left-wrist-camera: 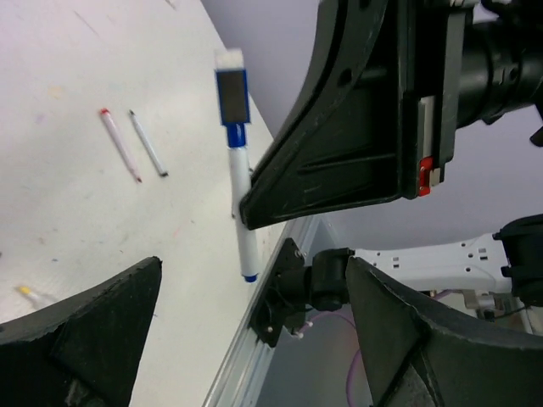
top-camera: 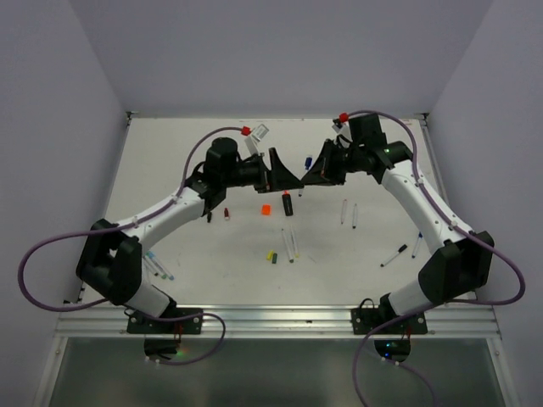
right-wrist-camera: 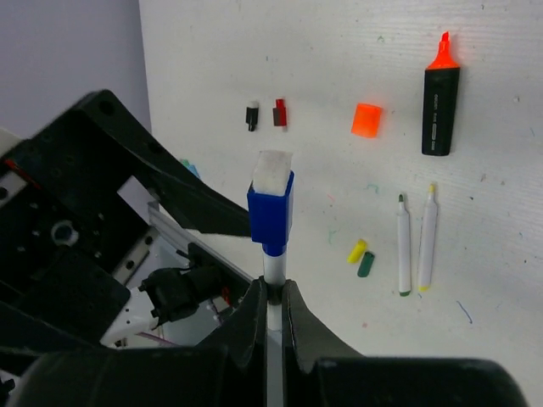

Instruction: Open the pen caps

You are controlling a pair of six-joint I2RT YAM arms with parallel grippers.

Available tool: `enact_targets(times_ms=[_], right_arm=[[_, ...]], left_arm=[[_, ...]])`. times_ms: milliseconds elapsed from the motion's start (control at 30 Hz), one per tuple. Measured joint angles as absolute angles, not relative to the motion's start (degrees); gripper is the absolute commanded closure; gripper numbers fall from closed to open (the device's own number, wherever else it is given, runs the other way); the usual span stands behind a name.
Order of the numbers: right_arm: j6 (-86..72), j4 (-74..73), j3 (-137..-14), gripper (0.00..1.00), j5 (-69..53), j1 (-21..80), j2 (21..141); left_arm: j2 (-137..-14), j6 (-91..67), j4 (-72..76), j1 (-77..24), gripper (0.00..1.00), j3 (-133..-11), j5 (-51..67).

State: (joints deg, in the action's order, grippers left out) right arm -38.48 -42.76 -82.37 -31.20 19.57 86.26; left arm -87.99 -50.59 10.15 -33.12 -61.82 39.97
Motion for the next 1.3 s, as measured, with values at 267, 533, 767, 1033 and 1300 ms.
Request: enact_targets(times_ms=[267, 533, 767, 1033, 1300], right_arm=[[-35.99, -39.09, -78.87, 1.0, -41.65, 19.62, 86.15], [-38.17, -30.13, -76.69, 1.0, -52.03, 20.38, 85.3], [-40.18, -26.02, -75.53, 1.0, -54.54, 21.85, 85.12], [-42.3, -22.13, -73.3, 1.0, -56.64, 22.2, 84.88], [-45.6, -17.19, -71.11, 1.0, -59.09, 22.39, 84.66]], left_arm=[[-85.89, -53.8, 17.82, -25.15, 0.25, -60.23, 42.74], [-90.54, -61.78, 30.89, -25.43, 0.16, -60.2, 49.56], [-91.55, -67.05, 38.0, -25.52, 0.39, -60.2, 51.66], [-91.83, -70.72, 43.38, -25.5, 0.51, -58.61, 52.16], [-91.98, -73.08, 45.95, -25.23, 0.75, -57.21, 52.12]])
